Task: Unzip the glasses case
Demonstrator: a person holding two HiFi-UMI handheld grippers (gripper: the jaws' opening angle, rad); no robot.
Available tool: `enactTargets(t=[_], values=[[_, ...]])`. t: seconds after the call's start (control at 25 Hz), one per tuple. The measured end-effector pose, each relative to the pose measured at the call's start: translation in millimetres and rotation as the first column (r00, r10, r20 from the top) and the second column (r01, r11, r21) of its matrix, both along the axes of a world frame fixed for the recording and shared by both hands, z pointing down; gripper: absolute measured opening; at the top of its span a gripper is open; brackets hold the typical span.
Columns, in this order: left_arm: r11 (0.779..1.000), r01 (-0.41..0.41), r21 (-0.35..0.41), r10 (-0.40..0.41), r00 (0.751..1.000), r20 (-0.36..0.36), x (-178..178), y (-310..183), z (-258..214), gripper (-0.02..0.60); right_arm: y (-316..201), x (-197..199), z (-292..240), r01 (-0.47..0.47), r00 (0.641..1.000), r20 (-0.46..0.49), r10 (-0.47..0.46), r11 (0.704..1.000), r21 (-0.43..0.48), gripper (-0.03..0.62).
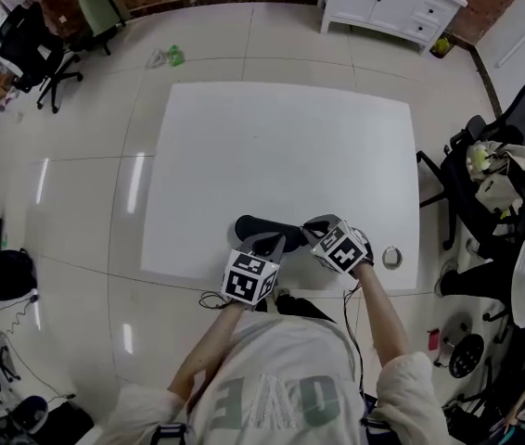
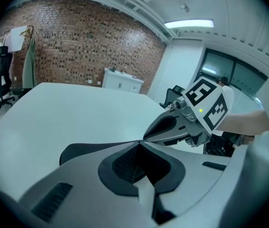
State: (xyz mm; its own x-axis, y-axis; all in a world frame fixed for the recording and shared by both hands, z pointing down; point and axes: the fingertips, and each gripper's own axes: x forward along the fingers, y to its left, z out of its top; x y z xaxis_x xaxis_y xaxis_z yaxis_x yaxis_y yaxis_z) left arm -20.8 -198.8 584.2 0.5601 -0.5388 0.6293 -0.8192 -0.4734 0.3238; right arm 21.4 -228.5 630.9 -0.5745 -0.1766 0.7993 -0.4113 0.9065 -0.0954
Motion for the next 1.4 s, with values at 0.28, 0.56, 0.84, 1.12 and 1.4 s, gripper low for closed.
enactTargets(t=[0.28, 0.56, 0.84, 1.12, 1.4], values=[[1.0, 0.022, -0.005, -0.022, 1.0, -0.016, -4, -4, 0, 0.005, -6, -12, 3, 0.128, 0.992, -0.004, -0.129, 0.991, -0.045, 0.002], [1.0, 0.015, -0.006, -0.015, 1.0, -0.027, -8, 0, 3, 0.005, -1, -2, -4, -0.03, 0.998, 0.061, 0.03, 1.0, -0.009, 0.002], [0.981, 0.137, 0.136, -0.117, 0.982, -0.146, -27, -15, -27, 0.005, -10, 41, -64, -0.591, 0.729, 0.381, 0.569, 0.804, -0.067, 0.0], [0.879, 0.351, 0.323, -0.25, 0.915, -0.316, -49, -46, -85, 0.005, 5, 60, -110, -0.795, 0.482, 0.524, 0.702, 0.602, -0.076, 0.0], [0.833, 0.415, 0.366, -0.267, 0.881, -0.391, -71, 8, -115, 0.005, 66, 62, -150, -0.8, 0.384, 0.626, 0.679, 0.583, -0.142, 0.0]])
